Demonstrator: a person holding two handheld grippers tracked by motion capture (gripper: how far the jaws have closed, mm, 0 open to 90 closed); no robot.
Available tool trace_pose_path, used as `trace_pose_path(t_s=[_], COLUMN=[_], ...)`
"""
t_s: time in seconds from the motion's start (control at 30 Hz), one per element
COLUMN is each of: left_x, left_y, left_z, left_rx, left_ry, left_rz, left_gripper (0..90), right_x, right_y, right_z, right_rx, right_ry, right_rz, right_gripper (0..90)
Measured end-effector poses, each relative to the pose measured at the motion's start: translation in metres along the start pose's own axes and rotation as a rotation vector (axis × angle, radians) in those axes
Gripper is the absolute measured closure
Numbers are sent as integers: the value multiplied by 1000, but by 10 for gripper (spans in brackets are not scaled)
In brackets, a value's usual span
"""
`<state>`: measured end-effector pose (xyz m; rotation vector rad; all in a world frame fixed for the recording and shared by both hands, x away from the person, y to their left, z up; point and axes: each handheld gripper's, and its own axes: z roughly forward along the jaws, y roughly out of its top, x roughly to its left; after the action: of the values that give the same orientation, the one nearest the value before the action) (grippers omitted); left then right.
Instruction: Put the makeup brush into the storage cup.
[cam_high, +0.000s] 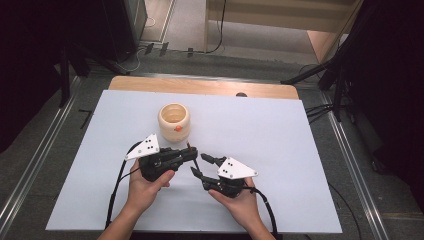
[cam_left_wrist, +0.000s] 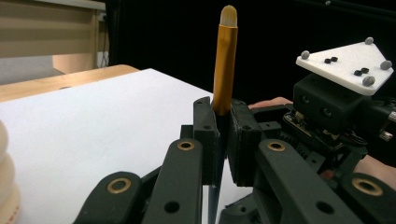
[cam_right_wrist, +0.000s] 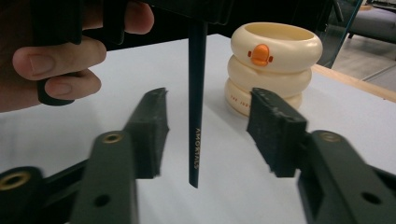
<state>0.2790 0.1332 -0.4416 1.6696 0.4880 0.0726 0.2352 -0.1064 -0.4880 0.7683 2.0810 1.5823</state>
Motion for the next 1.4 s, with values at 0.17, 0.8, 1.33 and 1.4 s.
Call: trace_pose_path(t_s=[0.17, 0.8, 1.33, 1.4], left_x=[3, 14, 19, 19], left_y=[2, 9, 10, 10], left_z=[-6, -23, -29, -30], left_rx=[-11, -10, 22, 25], left_ry=[27, 108, 147, 152], left_rz=[-1, 12, 25, 23], left_gripper=[850, 851, 852, 852], right_x=[-6, -23, -46, -49], right_y=[-2, -5, -10, -11], right_z=[1, -17, -43, -47], right_rx=[30, -18, -18, -20], right_ry=[-34, -59, -166, -158], right_rz=[21, 103, 123, 133], right_gripper=[228, 164, 136, 73])
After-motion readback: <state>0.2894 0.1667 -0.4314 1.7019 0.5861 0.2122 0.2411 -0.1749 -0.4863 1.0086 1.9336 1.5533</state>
